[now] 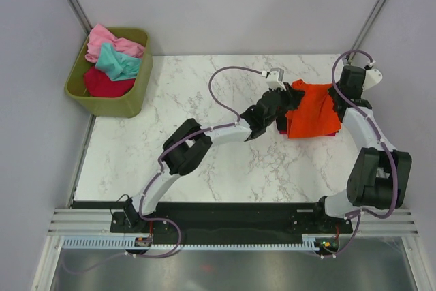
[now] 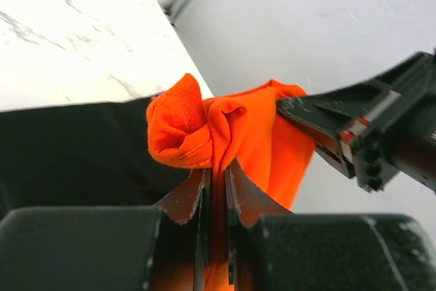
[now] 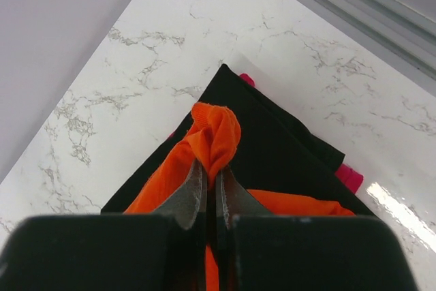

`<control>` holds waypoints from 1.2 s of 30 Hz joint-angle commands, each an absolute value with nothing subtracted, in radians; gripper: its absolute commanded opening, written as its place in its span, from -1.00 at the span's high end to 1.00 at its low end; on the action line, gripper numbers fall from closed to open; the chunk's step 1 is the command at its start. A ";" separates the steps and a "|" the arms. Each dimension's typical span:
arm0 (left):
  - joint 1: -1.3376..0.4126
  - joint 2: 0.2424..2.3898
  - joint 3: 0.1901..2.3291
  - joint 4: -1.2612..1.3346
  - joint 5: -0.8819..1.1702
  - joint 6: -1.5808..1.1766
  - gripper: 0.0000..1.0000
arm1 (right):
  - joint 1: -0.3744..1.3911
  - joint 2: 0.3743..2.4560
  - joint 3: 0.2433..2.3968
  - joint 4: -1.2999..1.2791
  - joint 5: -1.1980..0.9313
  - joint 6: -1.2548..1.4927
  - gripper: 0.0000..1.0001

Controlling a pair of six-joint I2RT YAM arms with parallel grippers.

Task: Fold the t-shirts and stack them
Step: Neatly place the folded tshirt to the corner, then reset both grippers

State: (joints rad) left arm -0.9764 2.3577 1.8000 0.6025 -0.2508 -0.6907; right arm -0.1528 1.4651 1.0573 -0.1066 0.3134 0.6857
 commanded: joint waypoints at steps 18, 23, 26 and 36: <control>-0.781 2.536 2.180 0.405 -0.149 -0.764 -0.99 | -0.166 1.807 1.364 0.008 0.307 0.678 -0.69; -0.785 2.248 1.864 0.397 -0.254 -0.709 -0.99 | -0.117 1.662 1.273 0.017 0.331 0.608 -0.71; -0.776 2.133 1.682 0.385 -0.276 -0.704 -0.99 | -0.069 1.583 1.220 0.003 0.319 0.559 -0.73; -0.761 1.605 1.049 0.247 -0.337 -0.717 -0.99 | 0.081 1.235 0.942 -0.057 0.169 0.418 -0.96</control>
State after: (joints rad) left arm -0.7647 1.7226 1.2045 0.2958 -0.2581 -0.7429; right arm 0.0799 1.3418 1.0183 -0.0441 0.2497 0.5030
